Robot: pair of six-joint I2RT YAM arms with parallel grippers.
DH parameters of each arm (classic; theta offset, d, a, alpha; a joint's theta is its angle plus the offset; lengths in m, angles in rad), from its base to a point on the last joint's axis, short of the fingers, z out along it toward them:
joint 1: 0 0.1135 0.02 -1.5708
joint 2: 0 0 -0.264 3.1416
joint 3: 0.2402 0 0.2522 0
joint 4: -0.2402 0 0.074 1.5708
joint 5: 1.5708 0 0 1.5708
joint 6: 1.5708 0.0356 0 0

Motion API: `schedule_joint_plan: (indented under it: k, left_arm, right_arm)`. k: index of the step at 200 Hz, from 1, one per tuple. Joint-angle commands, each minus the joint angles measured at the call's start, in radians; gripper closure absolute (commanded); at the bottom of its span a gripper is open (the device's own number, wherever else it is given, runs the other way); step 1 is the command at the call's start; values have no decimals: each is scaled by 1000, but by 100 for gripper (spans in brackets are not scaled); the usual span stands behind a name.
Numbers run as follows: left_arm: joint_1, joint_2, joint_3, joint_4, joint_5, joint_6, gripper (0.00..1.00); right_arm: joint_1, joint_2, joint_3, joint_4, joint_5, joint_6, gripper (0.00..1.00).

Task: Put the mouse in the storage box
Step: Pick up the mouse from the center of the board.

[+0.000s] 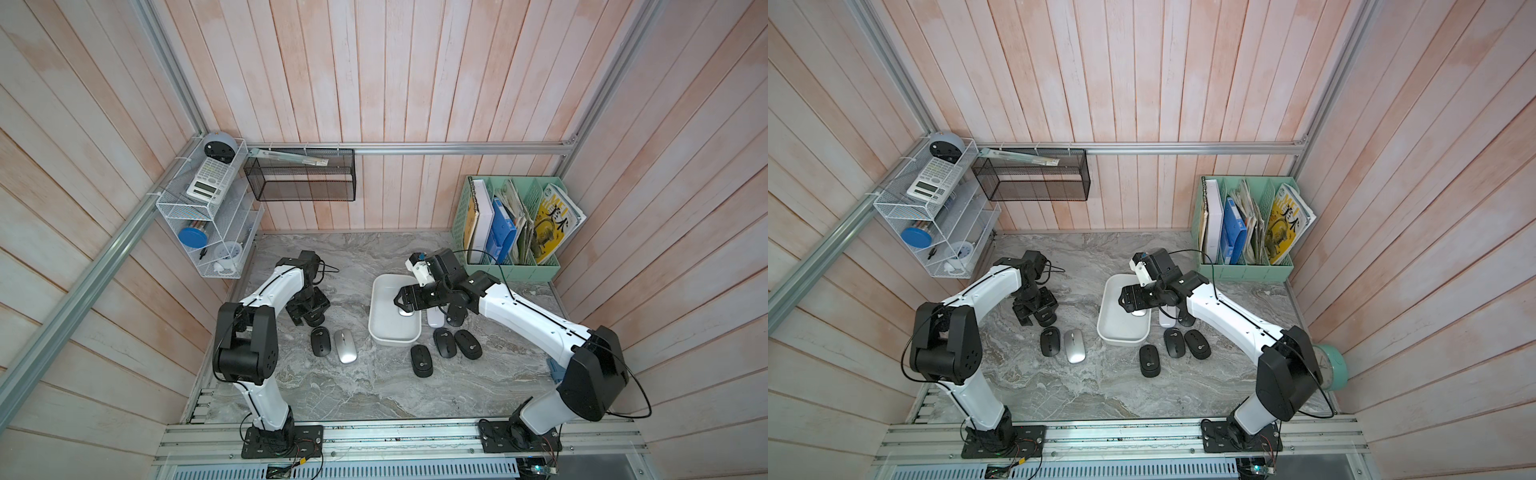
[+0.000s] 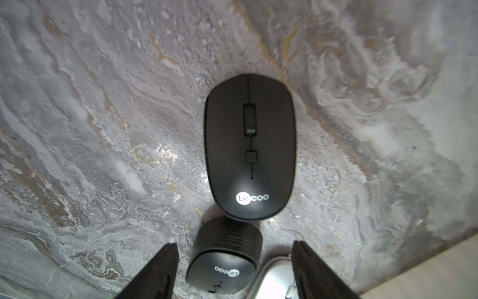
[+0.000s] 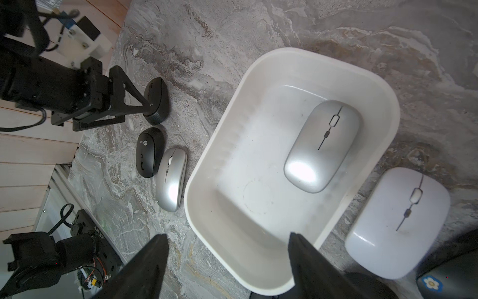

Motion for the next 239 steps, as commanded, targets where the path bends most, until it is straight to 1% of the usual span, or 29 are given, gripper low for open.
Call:
schedule_joint_plan:
  k: [1,49,95,173,239]
  left_arm:
    - [28,17,-16,47,57,12,25]
    - [42,48,1,83,104,38,25]
    - [48,67,10,91,100,44,22]
    - [72,101,-11,152,97,49,22]
    - [79,146,-8,180,130,54,22]
  right_arm:
    - [11,23,4,26,-23,13,20]
    - [19,35,3,31,-22,15,20]
    - [23,39,-6,35,-23,17,19]
    - [23,37,-14,30,-11,15,19]
    - [37,69,-7,72,-61,41,19]
